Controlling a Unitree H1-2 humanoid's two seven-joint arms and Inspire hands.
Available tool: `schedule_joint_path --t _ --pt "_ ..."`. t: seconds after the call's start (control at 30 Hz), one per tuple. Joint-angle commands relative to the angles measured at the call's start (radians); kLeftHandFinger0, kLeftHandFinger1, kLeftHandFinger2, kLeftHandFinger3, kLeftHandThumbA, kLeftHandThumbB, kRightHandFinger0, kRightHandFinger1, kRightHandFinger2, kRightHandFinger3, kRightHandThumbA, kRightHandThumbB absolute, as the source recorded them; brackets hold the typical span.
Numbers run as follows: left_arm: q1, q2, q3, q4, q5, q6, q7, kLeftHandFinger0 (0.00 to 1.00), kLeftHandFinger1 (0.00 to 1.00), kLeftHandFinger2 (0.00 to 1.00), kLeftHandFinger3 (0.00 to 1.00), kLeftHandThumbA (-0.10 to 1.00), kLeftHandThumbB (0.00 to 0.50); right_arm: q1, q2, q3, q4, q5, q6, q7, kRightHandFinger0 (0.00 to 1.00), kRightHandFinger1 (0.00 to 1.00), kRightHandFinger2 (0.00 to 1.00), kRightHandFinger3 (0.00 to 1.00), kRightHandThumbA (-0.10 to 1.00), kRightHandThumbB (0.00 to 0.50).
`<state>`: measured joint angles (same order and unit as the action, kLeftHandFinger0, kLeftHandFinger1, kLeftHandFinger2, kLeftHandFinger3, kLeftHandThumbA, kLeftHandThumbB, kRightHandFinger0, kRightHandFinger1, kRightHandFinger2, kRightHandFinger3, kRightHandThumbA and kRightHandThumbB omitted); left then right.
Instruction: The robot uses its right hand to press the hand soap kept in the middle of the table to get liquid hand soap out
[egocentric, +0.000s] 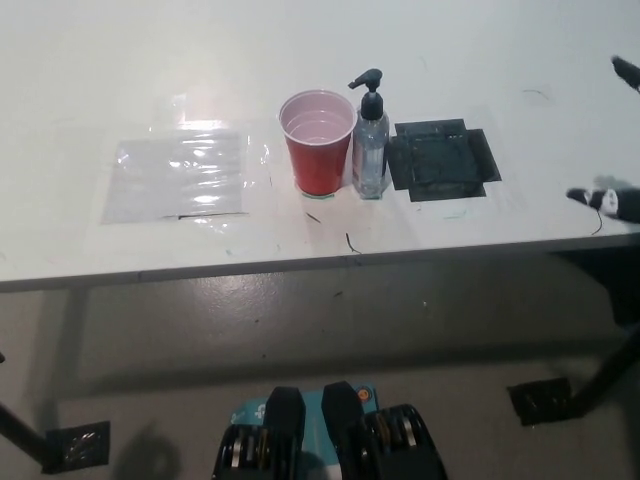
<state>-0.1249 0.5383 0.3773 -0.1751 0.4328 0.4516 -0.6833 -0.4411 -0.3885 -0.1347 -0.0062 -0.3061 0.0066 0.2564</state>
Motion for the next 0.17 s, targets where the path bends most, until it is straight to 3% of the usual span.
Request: schedule_joint_path --t 0.0,0.13 --pt "-0.008 0.021 0.016 -0.024 -0.005 0.018 0.006 1.0 1.0 1.0 0.9 0.33 0.0 0.047 0.017 -0.043 -0.048 0.047 -0.017 -0.084 1.0 1.0 1.0 1.0 1.0 0.251" --pt "-0.009 0.019 0.018 -0.021 0.001 0.018 0.007 1.0 1.0 1.0 0.92 0.35 0.0 0.081 0.028 -0.05 -0.055 0.038 -0.012 -0.098 1.0 1.0 1.0 1.0 1.0 0.236"
